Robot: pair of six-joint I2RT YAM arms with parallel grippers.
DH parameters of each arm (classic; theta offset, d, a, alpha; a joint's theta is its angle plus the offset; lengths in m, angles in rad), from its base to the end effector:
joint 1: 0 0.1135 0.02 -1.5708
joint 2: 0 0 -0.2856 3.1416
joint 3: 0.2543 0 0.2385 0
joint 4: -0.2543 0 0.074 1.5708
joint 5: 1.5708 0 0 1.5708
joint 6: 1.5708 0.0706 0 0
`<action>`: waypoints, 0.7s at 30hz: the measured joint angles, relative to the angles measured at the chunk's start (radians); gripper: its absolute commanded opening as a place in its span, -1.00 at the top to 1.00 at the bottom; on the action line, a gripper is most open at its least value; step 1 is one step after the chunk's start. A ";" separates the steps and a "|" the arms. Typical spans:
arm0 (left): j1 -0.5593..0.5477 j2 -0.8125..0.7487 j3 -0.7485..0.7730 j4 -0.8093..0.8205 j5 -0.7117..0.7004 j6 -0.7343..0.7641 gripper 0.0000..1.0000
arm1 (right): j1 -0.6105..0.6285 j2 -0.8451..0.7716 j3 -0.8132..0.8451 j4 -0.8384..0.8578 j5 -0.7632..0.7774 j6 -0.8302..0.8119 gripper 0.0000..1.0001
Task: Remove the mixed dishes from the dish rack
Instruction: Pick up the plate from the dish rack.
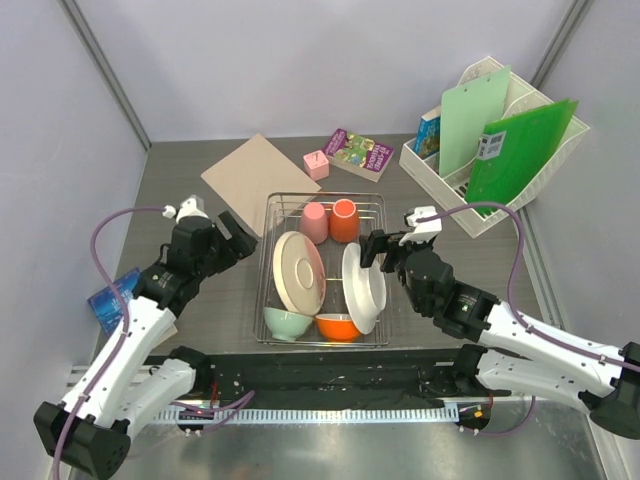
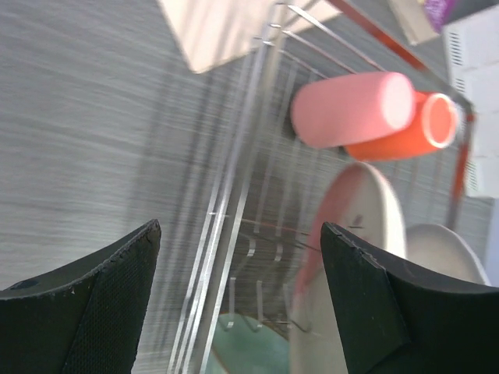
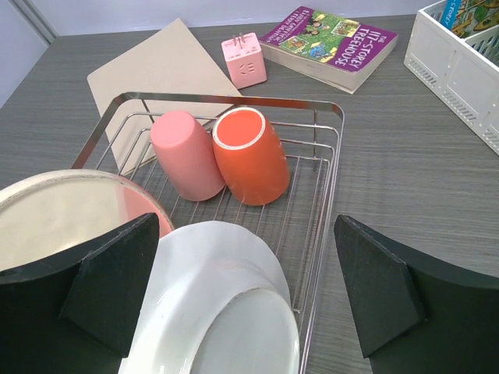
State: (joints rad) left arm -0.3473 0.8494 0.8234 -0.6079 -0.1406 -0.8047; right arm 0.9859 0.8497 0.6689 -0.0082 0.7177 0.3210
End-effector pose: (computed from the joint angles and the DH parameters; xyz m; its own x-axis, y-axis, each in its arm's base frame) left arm 0.1723 -0.0518 0.2967 -0.5525 -0.5588 -0.6184 -0.2413 0.8174 -0.5231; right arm 0.1459 0.1363 0.3216 -0.1841 0.1525 -0.9710 -0.2249 0.9552 0.1927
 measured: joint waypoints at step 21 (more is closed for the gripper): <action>-0.258 0.155 -0.035 0.266 0.031 -0.078 -0.14 | 0.000 0.013 -0.028 0.000 -0.010 0.026 -0.99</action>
State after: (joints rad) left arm -0.6056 1.0046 0.7887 -0.3416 -0.1097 -0.8825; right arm 0.9859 0.8627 0.6407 -0.0086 0.7078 0.3470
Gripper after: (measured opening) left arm 0.670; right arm 0.996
